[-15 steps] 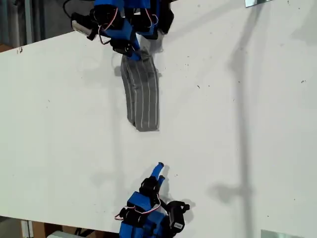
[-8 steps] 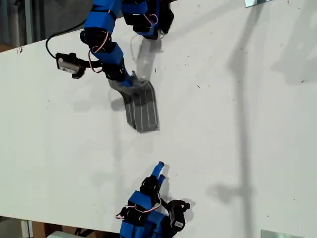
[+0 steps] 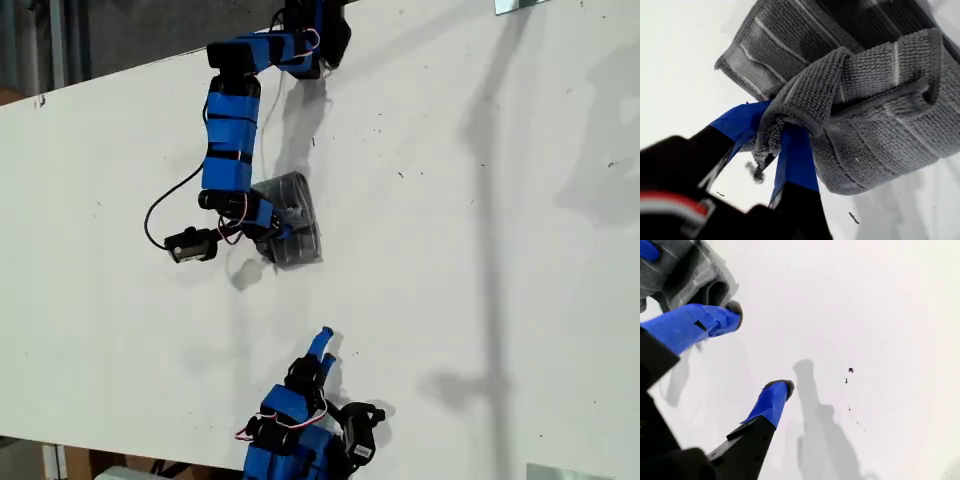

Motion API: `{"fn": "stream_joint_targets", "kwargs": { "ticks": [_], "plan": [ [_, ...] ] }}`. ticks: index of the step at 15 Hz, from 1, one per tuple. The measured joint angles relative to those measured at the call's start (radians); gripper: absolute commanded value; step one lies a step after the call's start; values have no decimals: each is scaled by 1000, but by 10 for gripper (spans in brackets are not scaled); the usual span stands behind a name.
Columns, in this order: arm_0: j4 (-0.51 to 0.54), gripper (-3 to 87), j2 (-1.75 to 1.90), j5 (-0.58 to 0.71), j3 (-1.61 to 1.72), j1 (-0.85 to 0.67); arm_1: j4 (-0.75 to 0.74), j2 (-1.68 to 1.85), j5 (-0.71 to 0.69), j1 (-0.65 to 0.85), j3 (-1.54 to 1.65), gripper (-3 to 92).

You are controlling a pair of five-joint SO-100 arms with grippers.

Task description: Grasp corners of a square towel and fold twice.

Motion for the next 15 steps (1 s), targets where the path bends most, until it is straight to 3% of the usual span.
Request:
{"fn": "stream_joint_targets", "kwargs": {
  "ticks": [1, 2, 4, 6, 9, 12, 15],
  "plan": [
    [-3, 257, -2, 0, 3, 2, -15, -20, -17, 0, -14, 16],
    [-8, 257, 0, 0, 5, 2, -34, -23, -38, -5, -14, 164],
    [-11, 257, 0, 0, 11, 2, -63, -25, -80, -26, -14, 289],
    [-12, 257, 5, 0, 17, 2, -64, 25, -118, -37, -14, 321],
    [-12, 257, 51, 0, 35, 2, -28, 373, -106, 9, 97, 318],
    [-3, 257, 91, 6, 38, 2, -87, 936, 51, 67, 578, 329],
    [104, 257, 235, 32, 100, -44, -224, 1583, 284, -101, 1250, 328]
  ]
}}
